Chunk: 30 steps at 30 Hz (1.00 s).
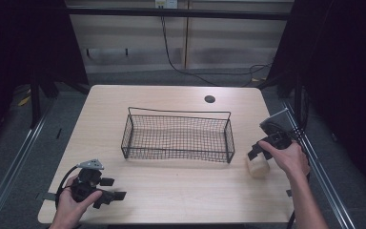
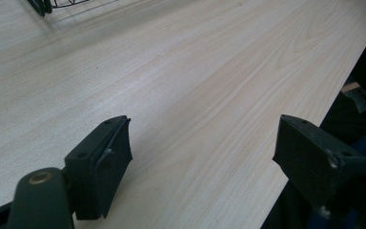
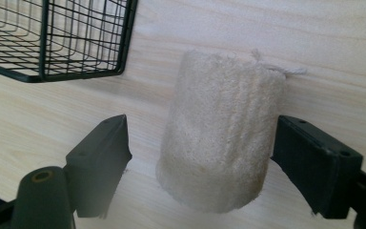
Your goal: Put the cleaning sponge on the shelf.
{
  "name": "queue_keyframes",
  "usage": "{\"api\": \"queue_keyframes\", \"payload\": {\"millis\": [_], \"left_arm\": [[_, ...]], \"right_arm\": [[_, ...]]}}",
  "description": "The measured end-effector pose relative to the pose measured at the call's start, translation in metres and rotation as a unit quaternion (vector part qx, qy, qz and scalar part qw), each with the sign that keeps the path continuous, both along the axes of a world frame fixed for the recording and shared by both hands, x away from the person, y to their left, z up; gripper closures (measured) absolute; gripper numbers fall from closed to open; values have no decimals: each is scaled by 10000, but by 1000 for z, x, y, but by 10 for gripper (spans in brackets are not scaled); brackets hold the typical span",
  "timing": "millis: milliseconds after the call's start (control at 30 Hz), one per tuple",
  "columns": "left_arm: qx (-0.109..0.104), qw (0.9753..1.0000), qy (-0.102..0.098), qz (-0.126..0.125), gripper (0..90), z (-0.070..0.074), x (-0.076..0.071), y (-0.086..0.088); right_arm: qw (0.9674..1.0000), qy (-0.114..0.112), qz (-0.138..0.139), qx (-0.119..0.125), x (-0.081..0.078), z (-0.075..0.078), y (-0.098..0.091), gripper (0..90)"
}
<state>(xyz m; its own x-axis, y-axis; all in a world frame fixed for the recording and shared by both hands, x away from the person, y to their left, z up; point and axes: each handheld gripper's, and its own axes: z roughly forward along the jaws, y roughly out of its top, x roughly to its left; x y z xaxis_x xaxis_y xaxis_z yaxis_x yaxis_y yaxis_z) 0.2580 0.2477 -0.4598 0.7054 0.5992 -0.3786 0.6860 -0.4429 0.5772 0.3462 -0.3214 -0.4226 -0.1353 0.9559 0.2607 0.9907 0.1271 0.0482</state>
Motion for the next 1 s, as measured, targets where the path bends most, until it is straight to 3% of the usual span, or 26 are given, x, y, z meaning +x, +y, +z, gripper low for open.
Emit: {"api": "queue_keyframes", "payload": {"millis": [167,233,333,467,500,667,700,1000], "left_arm": [[-9,10000,0,8,196,0,0,0],[-13,10000,4,-7,196,0,0,0],[-6,10000,-1,6,196,0,0,0],[-5,10000,-3,-3,196,0,0,0],[9,10000,8,-16,196,0,0,0],[2,10000,8,1,196,0,0,0],[-6,10000,8,-1,196,0,0,0],[-5,10000,23,-17,196,0,0,0]], "right_arm": [[10000,-30,-18,-90,2,-3,2,195],[9998,106,21,-173,3,-7,4,182],[9997,202,-79,-111,3,-14,3,198],[9998,82,-174,-77,2,-18,-1,214],[9997,215,-67,-131,2,-21,0,210],[9998,167,-67,-104,3,-21,2,216],[9995,299,-7,-141,4,-23,5,217],[9988,411,81,-235,7,-29,12,222]]}}
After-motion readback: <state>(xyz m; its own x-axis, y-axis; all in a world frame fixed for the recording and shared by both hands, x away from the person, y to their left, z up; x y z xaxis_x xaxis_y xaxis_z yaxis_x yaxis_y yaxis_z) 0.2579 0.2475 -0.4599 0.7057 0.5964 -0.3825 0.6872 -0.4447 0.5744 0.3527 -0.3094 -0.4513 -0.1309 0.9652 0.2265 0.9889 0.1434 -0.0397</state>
